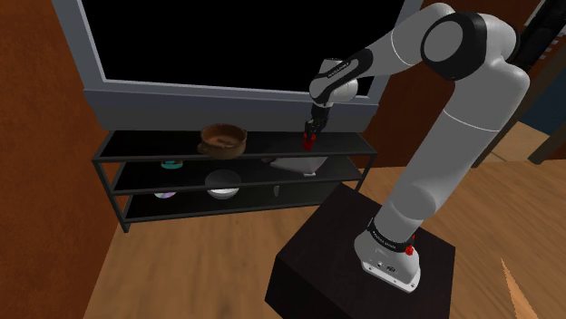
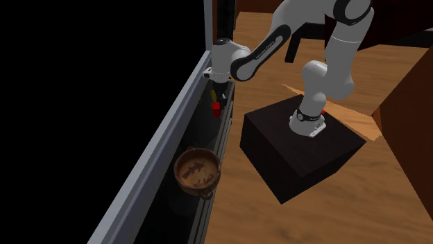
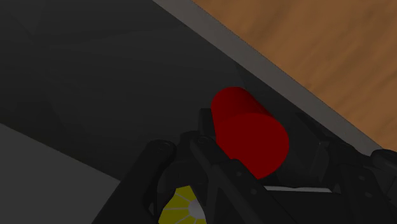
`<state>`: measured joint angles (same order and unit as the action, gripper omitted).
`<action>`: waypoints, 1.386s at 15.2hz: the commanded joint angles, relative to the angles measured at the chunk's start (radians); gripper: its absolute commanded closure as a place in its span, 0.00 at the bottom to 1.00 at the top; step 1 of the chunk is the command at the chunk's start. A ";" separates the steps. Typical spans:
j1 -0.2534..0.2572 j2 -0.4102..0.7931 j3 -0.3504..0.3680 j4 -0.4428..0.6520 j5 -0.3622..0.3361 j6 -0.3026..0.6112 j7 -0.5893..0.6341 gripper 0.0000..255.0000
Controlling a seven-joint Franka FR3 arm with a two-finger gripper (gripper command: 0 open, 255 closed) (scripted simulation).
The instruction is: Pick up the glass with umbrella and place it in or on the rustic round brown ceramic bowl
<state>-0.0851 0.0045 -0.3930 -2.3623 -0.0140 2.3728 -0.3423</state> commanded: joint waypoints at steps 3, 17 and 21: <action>0.000 -0.010 0.000 0.004 -0.005 -0.014 0.004 1.00; 0.000 -0.126 0.009 0.089 -0.055 -0.208 0.040 1.00; 0.000 -0.150 0.013 0.121 -0.062 -0.263 0.046 1.00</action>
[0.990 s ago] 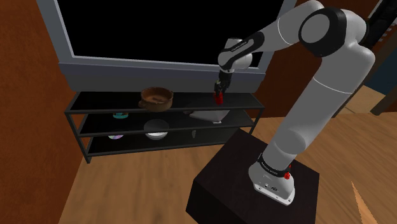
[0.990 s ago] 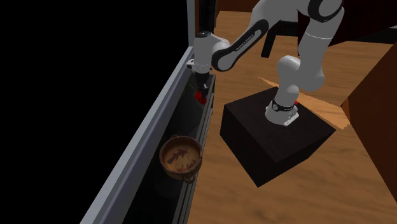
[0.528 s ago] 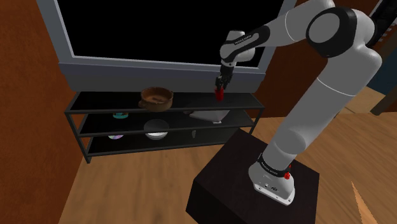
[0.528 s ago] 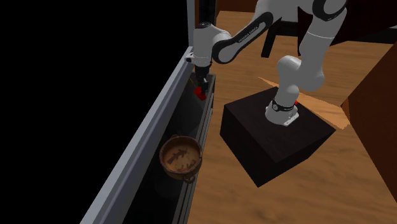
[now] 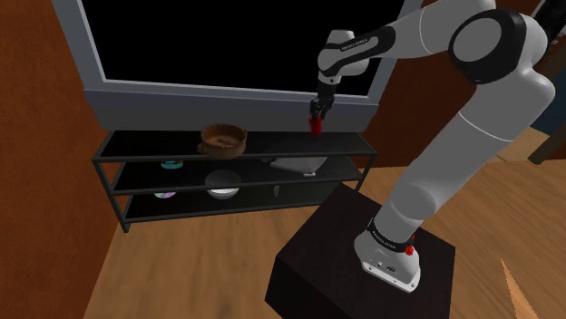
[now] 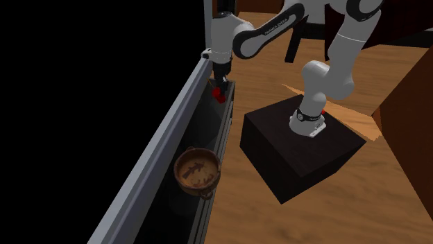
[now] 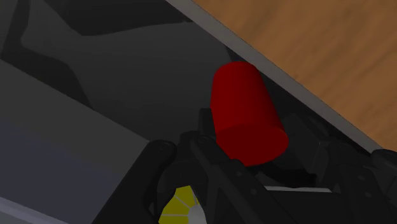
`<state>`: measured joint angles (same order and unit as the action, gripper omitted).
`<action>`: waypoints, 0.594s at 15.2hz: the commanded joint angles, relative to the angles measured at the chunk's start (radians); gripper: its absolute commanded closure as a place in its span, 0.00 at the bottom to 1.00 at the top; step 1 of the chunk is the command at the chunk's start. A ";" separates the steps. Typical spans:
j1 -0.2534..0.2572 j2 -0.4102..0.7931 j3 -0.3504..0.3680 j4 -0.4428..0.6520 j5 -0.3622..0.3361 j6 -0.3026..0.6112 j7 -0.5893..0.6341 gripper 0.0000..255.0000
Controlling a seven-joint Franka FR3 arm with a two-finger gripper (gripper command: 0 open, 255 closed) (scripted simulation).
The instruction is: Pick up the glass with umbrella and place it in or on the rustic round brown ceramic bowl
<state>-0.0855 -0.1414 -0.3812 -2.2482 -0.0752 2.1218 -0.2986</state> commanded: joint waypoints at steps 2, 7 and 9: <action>0.001 -0.015 0.003 0.024 -0.004 -0.039 0.004 1.00; 0.001 -0.038 0.009 0.071 -0.010 -0.107 0.009 1.00; 0.002 -0.045 0.011 0.091 -0.011 -0.135 0.010 1.00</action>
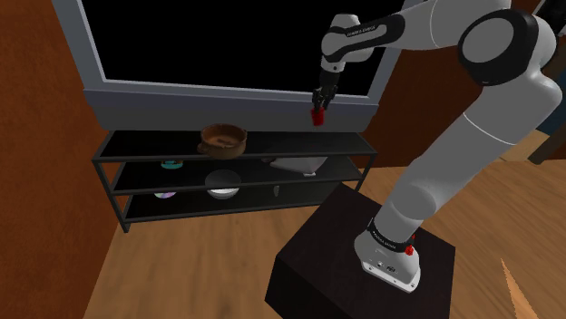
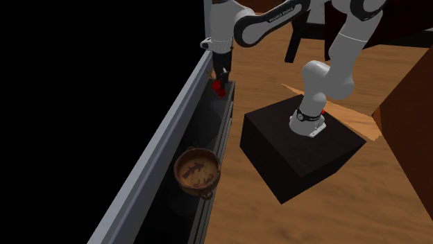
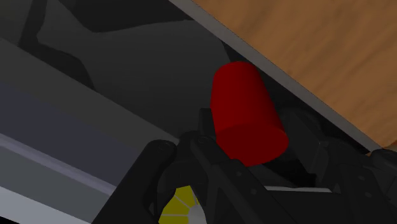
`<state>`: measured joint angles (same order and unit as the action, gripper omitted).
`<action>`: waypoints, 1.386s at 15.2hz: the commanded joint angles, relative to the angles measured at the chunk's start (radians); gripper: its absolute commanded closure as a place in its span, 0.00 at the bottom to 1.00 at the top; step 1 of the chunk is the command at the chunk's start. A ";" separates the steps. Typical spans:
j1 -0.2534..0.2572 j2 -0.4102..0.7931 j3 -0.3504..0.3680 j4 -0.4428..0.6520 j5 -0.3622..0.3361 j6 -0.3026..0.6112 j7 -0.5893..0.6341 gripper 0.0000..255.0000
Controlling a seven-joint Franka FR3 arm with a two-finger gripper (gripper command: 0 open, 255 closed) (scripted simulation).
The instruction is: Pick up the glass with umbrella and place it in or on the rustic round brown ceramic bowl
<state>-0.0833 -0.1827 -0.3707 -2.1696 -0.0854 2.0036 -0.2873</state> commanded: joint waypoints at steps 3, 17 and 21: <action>0.021 0.011 0.027 0.031 0.010 -0.023 0.042 1.00; 0.164 0.222 0.185 0.264 0.079 -0.058 0.311 1.00; 0.201 0.310 0.219 0.375 0.092 -0.083 0.379 1.00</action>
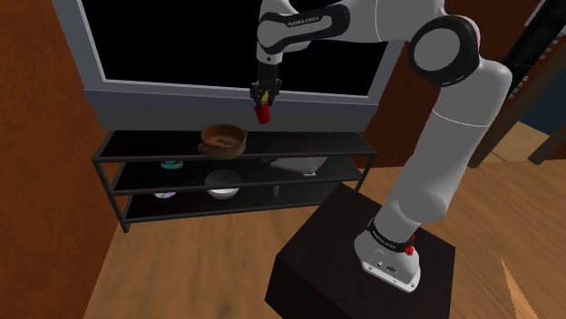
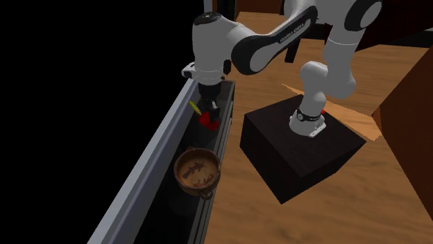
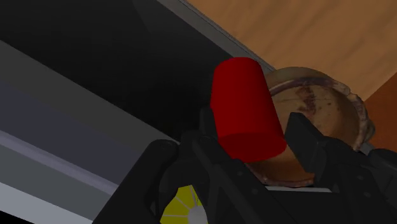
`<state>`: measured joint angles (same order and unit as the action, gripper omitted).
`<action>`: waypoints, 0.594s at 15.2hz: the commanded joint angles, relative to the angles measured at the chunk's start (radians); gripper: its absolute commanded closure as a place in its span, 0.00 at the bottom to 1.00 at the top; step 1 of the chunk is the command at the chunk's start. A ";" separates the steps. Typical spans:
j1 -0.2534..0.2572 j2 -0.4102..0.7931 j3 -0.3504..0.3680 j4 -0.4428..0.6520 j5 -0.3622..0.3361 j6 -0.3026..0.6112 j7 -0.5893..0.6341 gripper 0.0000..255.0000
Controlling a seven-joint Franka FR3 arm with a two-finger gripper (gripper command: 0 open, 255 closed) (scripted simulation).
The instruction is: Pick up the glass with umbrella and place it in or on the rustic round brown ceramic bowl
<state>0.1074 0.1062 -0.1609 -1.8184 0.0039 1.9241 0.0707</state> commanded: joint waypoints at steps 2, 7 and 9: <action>0.029 0.069 0.025 0.088 0.007 -0.020 0.053 1.00; 0.072 0.206 0.057 0.280 0.016 -0.076 0.130 1.00; 0.089 0.269 0.068 0.373 0.018 -0.107 0.160 1.00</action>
<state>0.1860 0.3429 -0.0992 -1.4977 0.0206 1.8378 0.2121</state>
